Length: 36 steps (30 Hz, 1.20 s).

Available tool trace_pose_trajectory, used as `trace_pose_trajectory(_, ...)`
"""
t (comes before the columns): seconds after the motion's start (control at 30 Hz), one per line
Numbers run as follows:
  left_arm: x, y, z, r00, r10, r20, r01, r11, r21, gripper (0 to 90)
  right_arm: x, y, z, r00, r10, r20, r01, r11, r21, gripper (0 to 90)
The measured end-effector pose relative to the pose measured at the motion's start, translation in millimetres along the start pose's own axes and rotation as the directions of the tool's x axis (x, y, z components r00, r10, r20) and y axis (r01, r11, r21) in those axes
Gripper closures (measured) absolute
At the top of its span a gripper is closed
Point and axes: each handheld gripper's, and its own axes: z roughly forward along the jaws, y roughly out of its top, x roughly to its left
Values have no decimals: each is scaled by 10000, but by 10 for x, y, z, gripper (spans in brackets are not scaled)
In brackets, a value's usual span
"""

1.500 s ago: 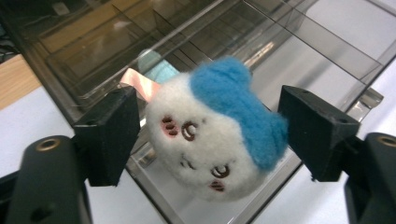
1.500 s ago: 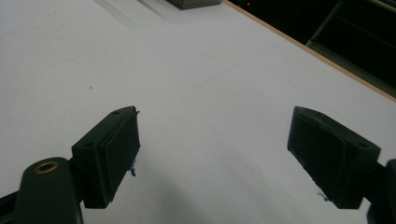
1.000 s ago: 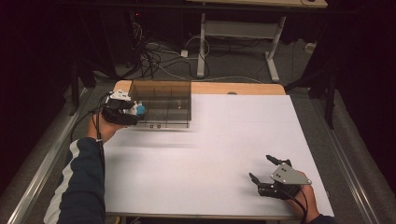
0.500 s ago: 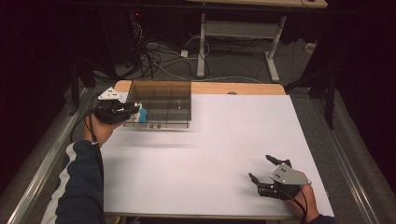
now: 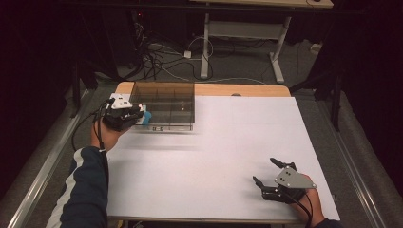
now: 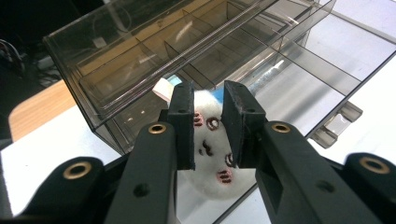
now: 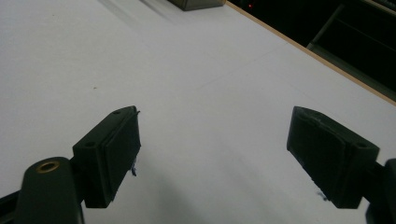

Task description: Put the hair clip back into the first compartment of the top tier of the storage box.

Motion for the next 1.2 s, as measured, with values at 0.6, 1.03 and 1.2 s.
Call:
trace_pose_trajectory(0.6, -32, -39, -122, 9915, -75, -1299, -30, 9967, -810, 641, 5, -1, 12, 10000, 30, -9, -30, 10000, 37, 183)
trace_pose_trajectory(1.03, -124, -103, -214, 9842, -541, -1687, 248, 9849, -1713, 428, 13, 0, 21, 10000, 15, -23, -15, 10000, 65, 183)
trace_pose_trajectory(1.2, -166, -147, -233, 9818, -704, -1763, 338, 9786, -2028, 359, 21, 3, 25, 10000, -34, -26, 34, 10000, 82, 183)
